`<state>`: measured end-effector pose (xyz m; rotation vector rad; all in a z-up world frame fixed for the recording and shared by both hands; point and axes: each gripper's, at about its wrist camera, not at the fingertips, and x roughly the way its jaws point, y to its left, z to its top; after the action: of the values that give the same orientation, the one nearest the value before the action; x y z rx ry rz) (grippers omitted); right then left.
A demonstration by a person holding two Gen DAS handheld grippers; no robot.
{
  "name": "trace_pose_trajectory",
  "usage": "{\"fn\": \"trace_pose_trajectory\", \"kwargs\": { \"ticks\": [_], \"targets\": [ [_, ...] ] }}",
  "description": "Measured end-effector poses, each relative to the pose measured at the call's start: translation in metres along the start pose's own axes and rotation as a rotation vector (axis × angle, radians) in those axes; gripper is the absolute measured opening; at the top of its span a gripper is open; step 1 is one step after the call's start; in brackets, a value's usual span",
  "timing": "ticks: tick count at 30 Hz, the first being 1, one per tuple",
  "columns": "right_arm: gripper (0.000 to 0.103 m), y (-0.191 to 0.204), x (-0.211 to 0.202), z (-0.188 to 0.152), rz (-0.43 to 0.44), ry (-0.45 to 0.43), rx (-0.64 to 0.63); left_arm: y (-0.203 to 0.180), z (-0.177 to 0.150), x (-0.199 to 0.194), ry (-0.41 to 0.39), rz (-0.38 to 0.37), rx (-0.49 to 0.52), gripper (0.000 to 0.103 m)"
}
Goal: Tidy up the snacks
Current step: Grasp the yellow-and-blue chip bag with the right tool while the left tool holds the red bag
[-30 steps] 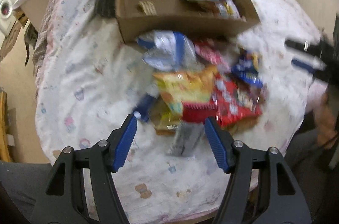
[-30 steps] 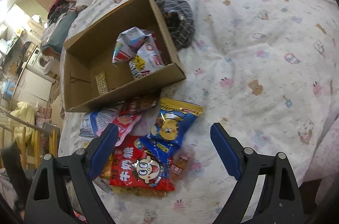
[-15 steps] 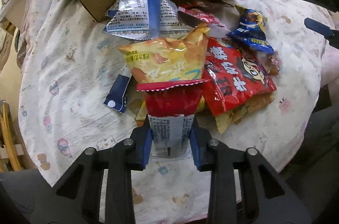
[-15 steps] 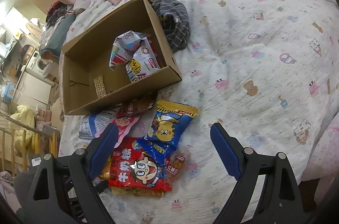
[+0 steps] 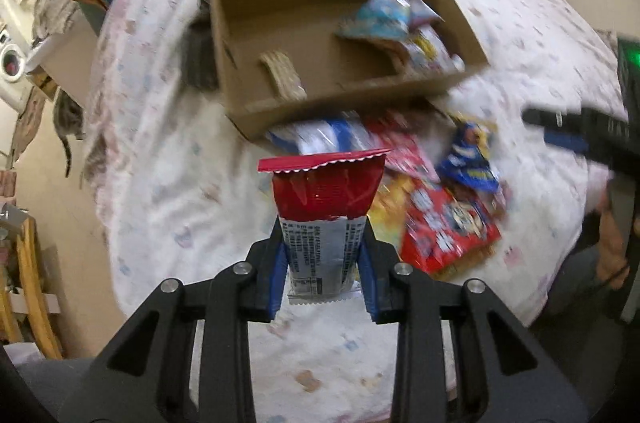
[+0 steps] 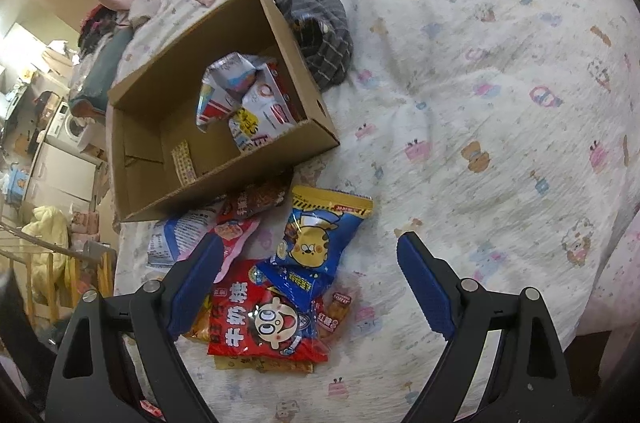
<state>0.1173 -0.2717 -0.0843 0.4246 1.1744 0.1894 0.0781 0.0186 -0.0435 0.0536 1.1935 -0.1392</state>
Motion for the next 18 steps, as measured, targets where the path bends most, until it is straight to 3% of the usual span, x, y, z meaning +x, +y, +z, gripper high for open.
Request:
{"fn": "trace_pose_trajectory", "kwargs": {
  "ticks": [4, 6, 8, 12, 18],
  "targets": [
    [0.09, 0.004, 0.015, 0.0, -0.03, 0.053, 0.002, 0.017, 0.01, -0.002, -0.011, 0.006, -0.017, 0.027],
    [0.079, 0.009, 0.023, 0.0, -0.045, 0.079, -0.011, 0.024, 0.013, 0.002, -0.014, 0.004, -0.04, 0.027],
    [0.074, 0.012, 0.031, 0.003, -0.021, 0.104, -0.004, 0.029, 0.014, 0.008, -0.005, -0.001, -0.065, 0.027],
    [0.074, 0.014, 0.056, 0.005, -0.011, 0.166, 0.038, 0.036, 0.013, 0.018, 0.009, -0.01, -0.108, 0.027],
    [0.074, 0.017, 0.087, 0.01, -0.082, 0.233, 0.049, 0.039, 0.013, 0.025, 0.02, -0.03, -0.128, 0.027]
  ]
}}
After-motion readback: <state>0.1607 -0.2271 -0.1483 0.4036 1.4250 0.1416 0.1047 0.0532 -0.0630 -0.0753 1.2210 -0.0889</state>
